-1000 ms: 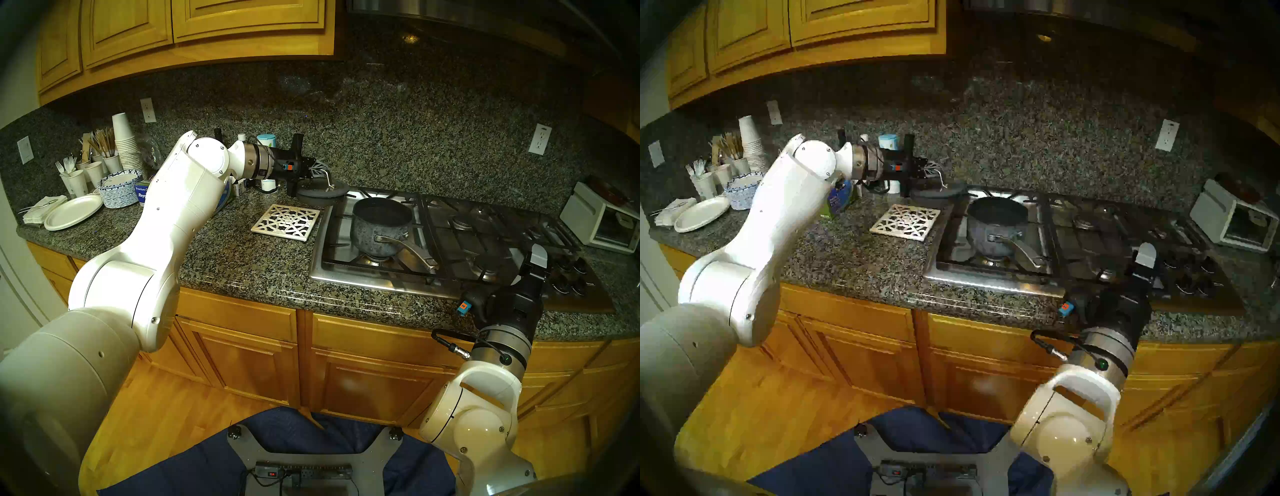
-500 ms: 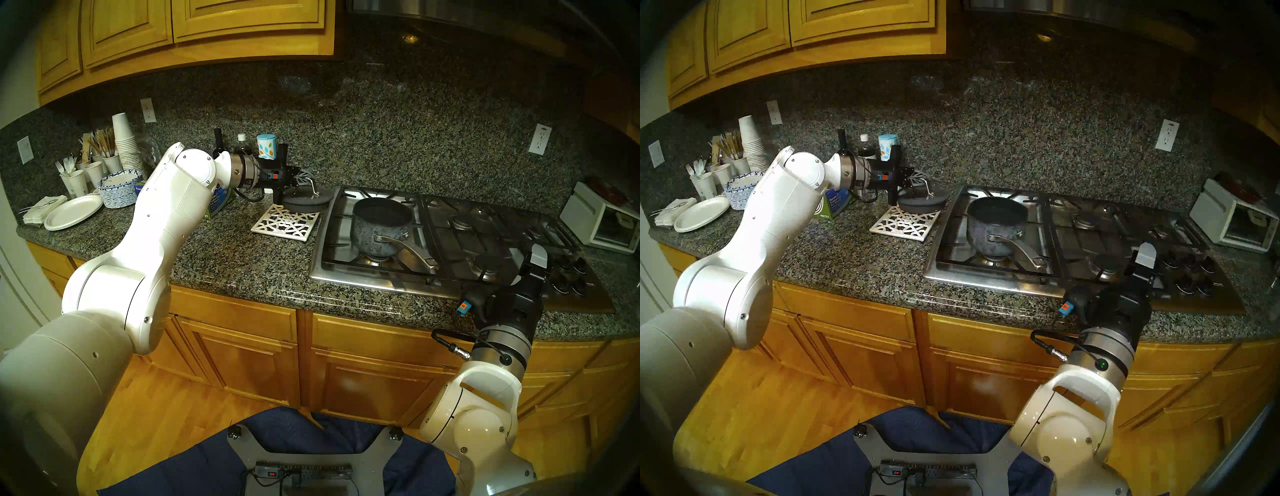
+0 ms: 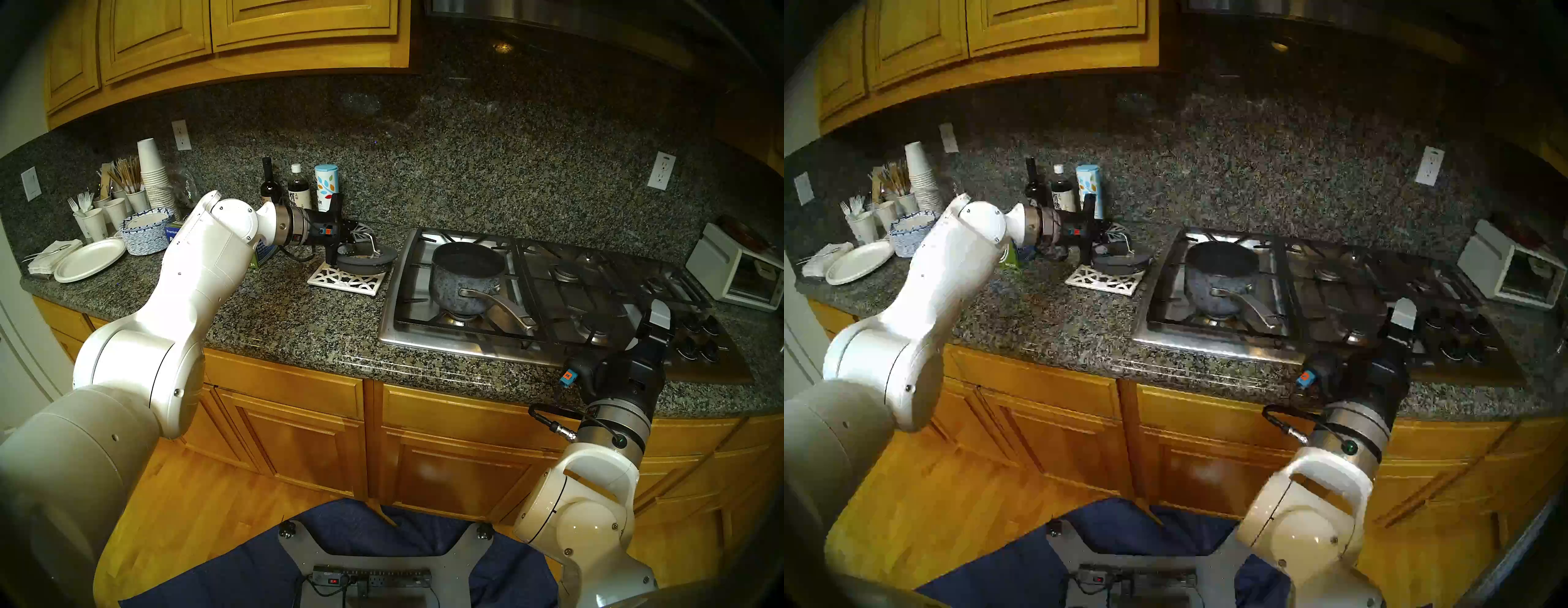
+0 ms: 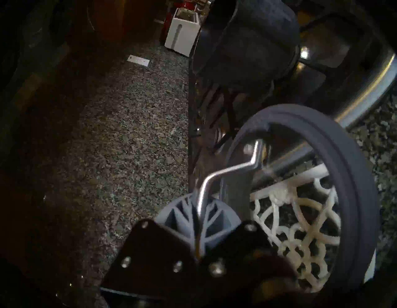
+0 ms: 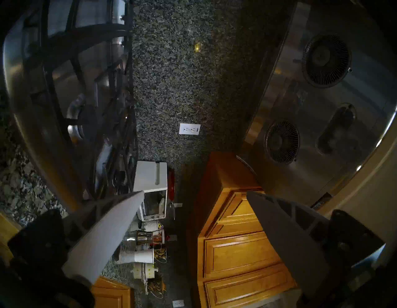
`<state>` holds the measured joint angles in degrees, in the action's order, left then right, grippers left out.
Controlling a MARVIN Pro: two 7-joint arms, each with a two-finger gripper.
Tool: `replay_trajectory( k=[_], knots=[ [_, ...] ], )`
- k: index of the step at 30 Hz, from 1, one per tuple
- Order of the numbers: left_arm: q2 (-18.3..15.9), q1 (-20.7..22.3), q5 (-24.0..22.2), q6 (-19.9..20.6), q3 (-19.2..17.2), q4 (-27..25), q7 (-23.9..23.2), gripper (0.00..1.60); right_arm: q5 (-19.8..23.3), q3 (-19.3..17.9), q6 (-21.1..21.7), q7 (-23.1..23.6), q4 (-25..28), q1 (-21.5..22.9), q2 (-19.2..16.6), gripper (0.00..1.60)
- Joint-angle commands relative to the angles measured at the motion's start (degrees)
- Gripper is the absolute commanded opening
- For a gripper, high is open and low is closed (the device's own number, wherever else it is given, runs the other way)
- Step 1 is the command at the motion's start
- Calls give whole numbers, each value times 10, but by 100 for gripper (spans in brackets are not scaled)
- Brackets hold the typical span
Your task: Pick up the pot, put it on the stove, take off the pot lid
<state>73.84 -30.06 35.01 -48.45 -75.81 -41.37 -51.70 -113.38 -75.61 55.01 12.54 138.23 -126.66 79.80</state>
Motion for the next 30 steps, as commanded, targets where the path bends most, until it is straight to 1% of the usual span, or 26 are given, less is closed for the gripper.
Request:
replay_trajectory(
  k=[1, 12, 30],
  knots=[
    [-2, 37, 1, -3, -15, 3, 27, 0, -5, -1, 0, -13, 18, 2, 0, 160],
    [-6, 43, 15, -4, -21, 24, 41, 0, -3, -1, 0, -12, 18, 2, 0, 160],
    [2, 48, 38, -8, -25, 49, 75, 0, 0, -2, 0, -11, 18, 1, 0, 160]
  ],
)
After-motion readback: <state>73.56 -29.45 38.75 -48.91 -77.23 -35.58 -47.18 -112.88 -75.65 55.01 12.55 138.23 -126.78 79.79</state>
